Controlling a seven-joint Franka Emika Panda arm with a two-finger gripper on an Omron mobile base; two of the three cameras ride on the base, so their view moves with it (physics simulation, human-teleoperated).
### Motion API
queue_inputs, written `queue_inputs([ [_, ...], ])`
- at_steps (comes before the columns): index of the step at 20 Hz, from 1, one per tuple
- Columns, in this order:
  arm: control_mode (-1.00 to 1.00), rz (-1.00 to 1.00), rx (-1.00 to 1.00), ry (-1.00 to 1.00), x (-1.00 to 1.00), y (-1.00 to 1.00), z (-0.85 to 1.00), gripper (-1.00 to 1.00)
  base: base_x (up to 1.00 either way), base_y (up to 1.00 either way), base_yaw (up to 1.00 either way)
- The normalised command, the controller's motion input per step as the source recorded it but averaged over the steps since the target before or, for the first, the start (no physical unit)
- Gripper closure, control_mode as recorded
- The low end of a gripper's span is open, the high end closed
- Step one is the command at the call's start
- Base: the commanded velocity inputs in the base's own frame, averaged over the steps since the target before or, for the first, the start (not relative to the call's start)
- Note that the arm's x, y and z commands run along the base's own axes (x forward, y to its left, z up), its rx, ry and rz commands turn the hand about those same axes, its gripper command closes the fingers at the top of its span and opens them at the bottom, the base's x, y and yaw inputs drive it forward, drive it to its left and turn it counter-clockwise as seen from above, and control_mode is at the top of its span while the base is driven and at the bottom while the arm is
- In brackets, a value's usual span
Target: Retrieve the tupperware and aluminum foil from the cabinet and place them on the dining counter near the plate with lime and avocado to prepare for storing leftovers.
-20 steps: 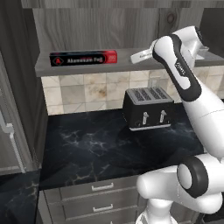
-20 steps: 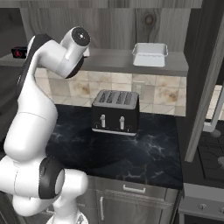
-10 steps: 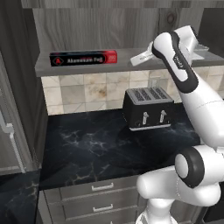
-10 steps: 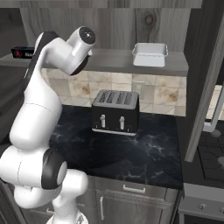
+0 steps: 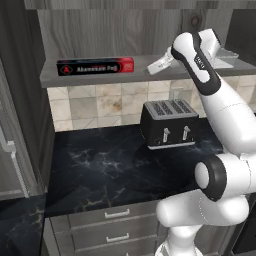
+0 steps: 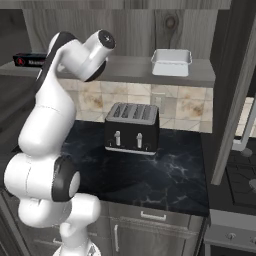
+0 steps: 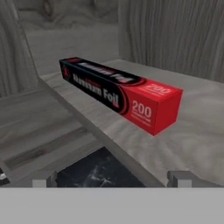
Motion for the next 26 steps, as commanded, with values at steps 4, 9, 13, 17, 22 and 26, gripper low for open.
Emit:
queue_inputs([
  [4, -1.0, 0.06, -0.01, 0.01, 0.27, 0.12, -0.01, -1.0, 0.0, 0.0, 0.0],
  [9, -1.0, 0.06, 0.0, 0.03, 0.25, 0.14, -0.04, -1.0, 0.0, 0.0, 0.0],
  [13, -1.0, 0.06, 0.0, 0.03, 0.25, 0.11, -0.04, -1.0, 0.0, 0.0, 0.0],
  [17, -1.0, 0.08, 0.0, 0.01, 0.19, 0.09, -0.06, -1.0, 0.0, 0.0, 0.0],
  [22, -1.0, 0.11, 0.0, 0.0, 0.15, 0.04, -0.08, -1.0, 0.0, 0.0, 0.0],
  [26, -1.0, 0.13, 0.0, 0.0, 0.14, 0.0, -0.08, -1.0, 0.0, 0.0, 0.0],
])
